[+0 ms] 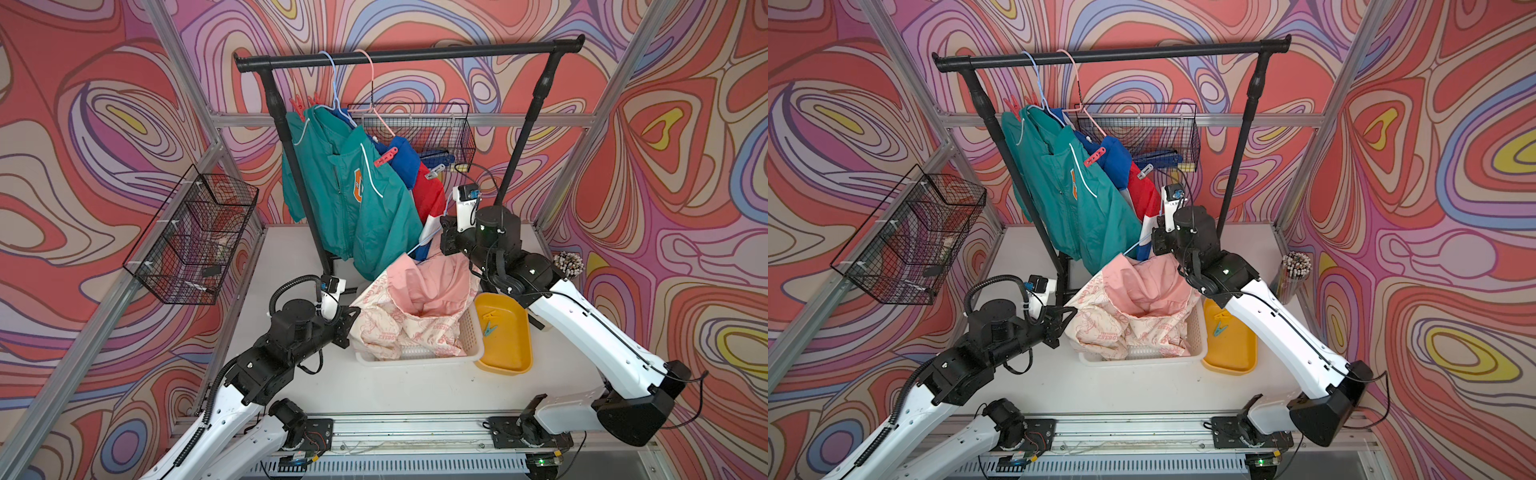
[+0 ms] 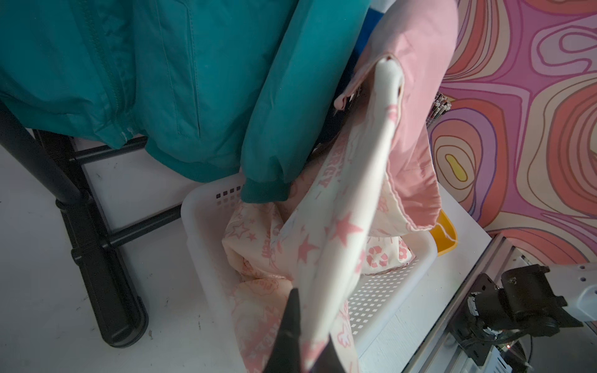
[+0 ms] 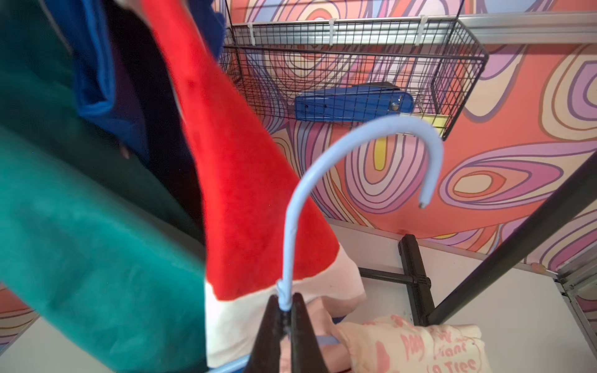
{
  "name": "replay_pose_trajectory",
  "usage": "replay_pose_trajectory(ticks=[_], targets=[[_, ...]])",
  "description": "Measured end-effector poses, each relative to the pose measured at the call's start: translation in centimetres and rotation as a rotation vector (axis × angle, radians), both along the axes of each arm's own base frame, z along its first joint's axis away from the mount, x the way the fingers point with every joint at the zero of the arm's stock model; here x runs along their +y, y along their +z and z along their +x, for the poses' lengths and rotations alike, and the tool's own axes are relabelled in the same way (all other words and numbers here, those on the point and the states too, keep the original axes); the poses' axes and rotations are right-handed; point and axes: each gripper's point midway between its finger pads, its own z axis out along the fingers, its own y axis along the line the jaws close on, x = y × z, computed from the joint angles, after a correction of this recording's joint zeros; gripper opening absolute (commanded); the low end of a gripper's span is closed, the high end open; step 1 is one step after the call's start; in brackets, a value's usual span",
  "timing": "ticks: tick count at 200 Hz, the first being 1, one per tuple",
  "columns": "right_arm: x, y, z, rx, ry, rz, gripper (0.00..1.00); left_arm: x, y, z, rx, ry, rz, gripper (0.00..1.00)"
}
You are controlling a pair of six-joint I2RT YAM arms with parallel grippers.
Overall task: Remove the clothespins securing jackets to the hanger
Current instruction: Remove the jacket from the hanger.
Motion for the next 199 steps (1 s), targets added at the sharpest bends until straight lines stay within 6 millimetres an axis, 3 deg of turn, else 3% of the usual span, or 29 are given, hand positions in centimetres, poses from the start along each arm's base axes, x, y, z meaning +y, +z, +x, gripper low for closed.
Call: replay_pose_trajectory(ticks=[32,64,120,199], targets=[[-1.8,-2.3,1.8,0.053,-0.025,-0.007,0.0,1.0,-0.5,-0.6,-0.007,0.038,-0.028,0.0],[-2.2,-4.5,3.4,0.108,-0.022,-0.008,0.0,1.8,-1.5,-1.0,-0.002,0.07,-0.047,0.0],[-2.4,-7.7,5.4,0.199,-0.01,0.021,0.0,2.8,-1.6,-1.4,-0.021,0.111,-0.076,0.0],[-2.4,-9.5,6.9,0.281,-0.003,0.095,0.0,3.4,-2.2,-1.8,-0.016,0.139,-0.107,0.0]])
